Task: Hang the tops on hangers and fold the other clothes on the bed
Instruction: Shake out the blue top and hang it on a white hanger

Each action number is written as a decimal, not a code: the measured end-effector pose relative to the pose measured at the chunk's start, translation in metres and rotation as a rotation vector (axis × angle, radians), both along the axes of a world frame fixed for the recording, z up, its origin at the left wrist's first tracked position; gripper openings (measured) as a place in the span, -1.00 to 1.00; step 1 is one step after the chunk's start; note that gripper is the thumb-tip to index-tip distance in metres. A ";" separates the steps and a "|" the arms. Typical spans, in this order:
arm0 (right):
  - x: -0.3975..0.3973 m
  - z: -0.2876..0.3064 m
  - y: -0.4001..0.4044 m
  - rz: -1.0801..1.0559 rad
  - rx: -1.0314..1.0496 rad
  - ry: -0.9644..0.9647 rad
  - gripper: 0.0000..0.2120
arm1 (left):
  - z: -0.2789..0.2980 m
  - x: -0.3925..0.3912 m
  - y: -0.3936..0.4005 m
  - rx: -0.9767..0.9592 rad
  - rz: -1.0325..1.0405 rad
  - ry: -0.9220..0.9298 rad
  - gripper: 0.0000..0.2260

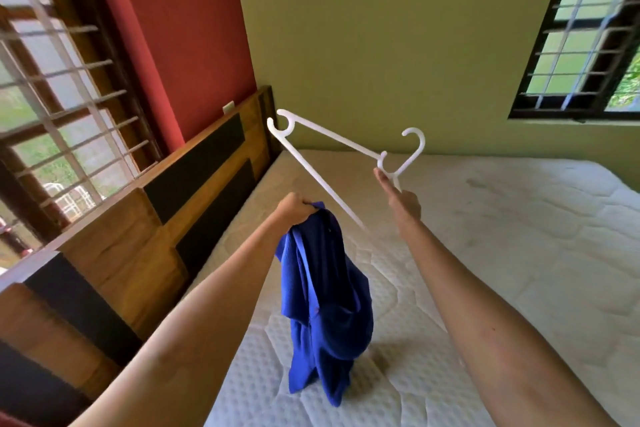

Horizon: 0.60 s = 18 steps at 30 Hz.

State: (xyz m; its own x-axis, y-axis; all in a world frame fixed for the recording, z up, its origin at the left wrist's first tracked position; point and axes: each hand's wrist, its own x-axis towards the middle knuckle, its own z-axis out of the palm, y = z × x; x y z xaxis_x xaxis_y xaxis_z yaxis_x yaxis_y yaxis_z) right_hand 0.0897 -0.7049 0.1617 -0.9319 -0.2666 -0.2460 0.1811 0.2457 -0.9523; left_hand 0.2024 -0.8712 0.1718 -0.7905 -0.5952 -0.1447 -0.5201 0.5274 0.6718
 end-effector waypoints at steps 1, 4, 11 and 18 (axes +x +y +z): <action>-0.004 -0.002 0.006 -0.003 -0.005 0.014 -0.28 | 0.008 -0.001 -0.007 0.012 0.041 0.035 -0.78; -0.013 -0.009 0.020 0.002 -0.025 0.016 -0.23 | 0.031 0.000 -0.036 0.054 0.105 0.118 -0.80; -0.012 -0.021 0.028 -0.016 0.289 0.283 -0.30 | 0.071 0.000 -0.068 -0.015 0.050 0.108 -0.81; -0.013 -0.012 0.015 -0.401 0.181 0.592 -0.37 | 0.093 0.004 -0.073 -0.204 0.081 0.090 -0.80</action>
